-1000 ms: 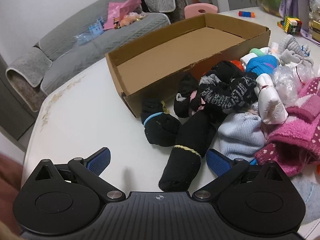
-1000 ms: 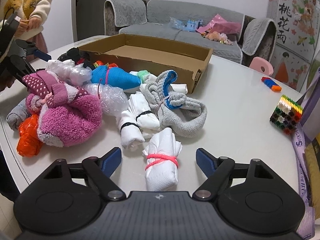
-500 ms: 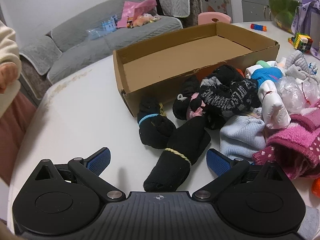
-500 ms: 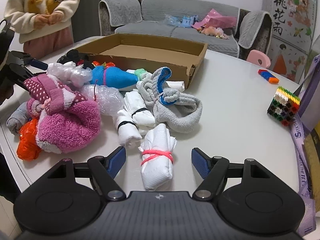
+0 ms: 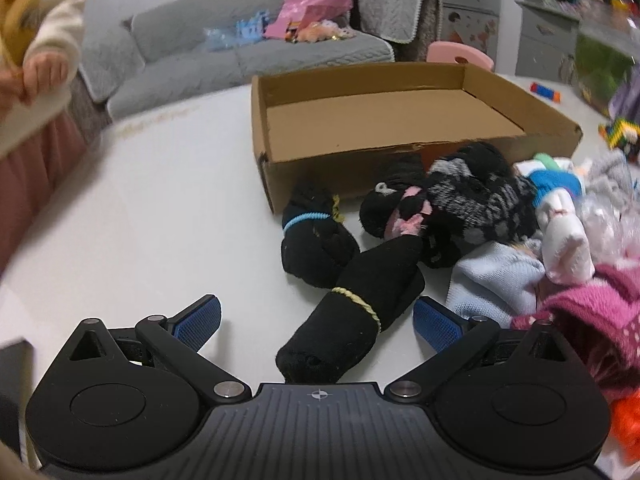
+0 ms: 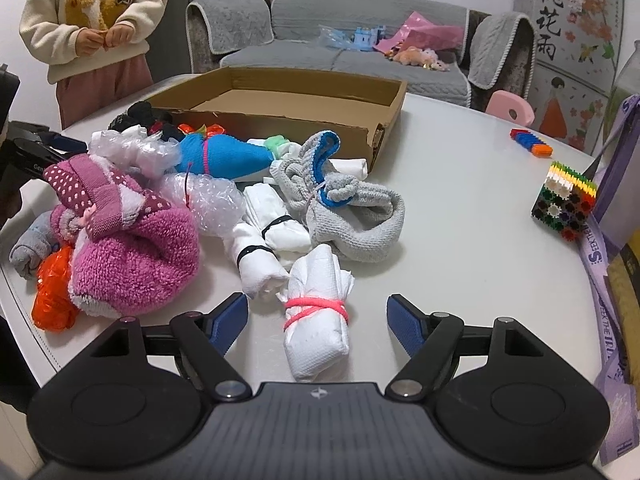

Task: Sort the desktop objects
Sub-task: 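Grasp the black sock roll with the left gripper while the right grasps the white pink-banded sock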

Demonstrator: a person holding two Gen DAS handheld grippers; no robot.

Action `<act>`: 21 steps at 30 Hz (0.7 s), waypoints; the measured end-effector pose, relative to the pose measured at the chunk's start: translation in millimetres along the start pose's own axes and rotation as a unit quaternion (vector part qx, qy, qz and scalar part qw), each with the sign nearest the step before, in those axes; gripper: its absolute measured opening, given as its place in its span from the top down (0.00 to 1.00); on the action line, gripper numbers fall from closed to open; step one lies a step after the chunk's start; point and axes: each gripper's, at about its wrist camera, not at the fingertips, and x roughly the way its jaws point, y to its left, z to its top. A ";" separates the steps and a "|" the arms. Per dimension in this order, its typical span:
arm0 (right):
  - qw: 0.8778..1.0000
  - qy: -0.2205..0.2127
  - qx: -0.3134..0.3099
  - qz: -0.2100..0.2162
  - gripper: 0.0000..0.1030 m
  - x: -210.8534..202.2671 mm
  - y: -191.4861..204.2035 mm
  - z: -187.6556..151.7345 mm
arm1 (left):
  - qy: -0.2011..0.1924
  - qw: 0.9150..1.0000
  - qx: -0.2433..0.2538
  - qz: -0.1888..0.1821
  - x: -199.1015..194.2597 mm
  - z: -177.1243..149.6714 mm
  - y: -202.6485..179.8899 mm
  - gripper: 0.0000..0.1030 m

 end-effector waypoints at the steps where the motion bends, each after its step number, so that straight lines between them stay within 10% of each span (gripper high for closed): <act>1: 1.000 0.000 0.002 0.000 0.29 -0.4 0.0 -0.3 | 0.003 1.000 -0.012 -0.008 1.1 -0.3 3.6 0.00; 6: 1.000 -0.003 0.007 -0.001 0.32 -2.7 1.8 -1.7 | -0.003 1.000 -0.019 -0.014 -0.8 -2.4 6.3 0.00; 11: 1.000 -0.013 0.009 -0.002 0.72 -6.5 4.8 -2.0 | -0.012 1.000 0.002 -0.004 -5.5 -3.2 -1.6 0.02; 17: 1.000 -0.016 0.004 -0.004 0.74 -8.6 6.1 -2.6 | -0.023 0.999 0.022 -0.017 -16.1 -3.2 -11.3 0.49; 21: 1.000 -0.017 0.004 -0.006 0.75 -10.6 5.9 -3.9 | -0.018 0.999 0.025 -0.015 -18.9 -4.3 -14.3 0.60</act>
